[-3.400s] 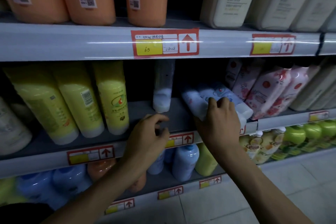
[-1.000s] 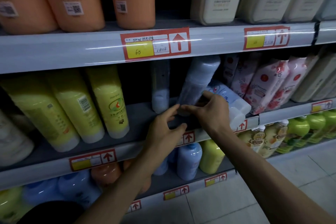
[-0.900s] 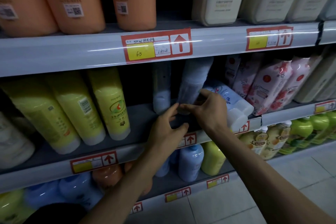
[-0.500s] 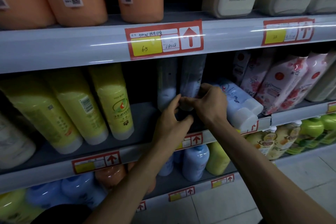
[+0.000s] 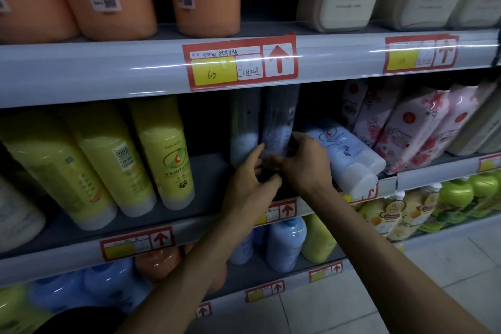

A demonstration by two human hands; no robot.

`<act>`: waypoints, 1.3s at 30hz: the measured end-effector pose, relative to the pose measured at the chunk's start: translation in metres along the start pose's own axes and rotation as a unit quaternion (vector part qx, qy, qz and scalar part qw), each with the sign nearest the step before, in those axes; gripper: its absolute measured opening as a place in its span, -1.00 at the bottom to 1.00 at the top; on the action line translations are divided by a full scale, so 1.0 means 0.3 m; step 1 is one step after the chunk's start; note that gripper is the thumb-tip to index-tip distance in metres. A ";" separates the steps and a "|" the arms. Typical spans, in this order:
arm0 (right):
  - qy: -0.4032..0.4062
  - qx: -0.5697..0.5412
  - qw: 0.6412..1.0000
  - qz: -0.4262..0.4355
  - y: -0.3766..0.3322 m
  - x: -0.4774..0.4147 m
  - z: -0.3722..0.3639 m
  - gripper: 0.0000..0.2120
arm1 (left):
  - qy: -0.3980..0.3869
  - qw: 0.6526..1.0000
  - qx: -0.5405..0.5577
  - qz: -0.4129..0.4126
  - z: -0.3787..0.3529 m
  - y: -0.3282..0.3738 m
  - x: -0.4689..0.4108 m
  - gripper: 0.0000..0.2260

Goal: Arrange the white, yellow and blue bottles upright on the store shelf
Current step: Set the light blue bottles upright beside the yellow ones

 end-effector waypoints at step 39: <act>-0.166 -0.340 0.862 -0.337 0.145 0.450 0.322 -0.64 | -0.131 0.972 0.079 0.179 -0.039 0.050 0.330 -0.77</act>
Point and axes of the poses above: each hand's wrist, its own x-axis away from the middle knuckle, its own z-axis out of the back of the hand, y = z × x, the point moved 2 cm from there along -x, towards the middle knuckle, and after that the axes turned 4 degrees about y, right-handed, at the moved point
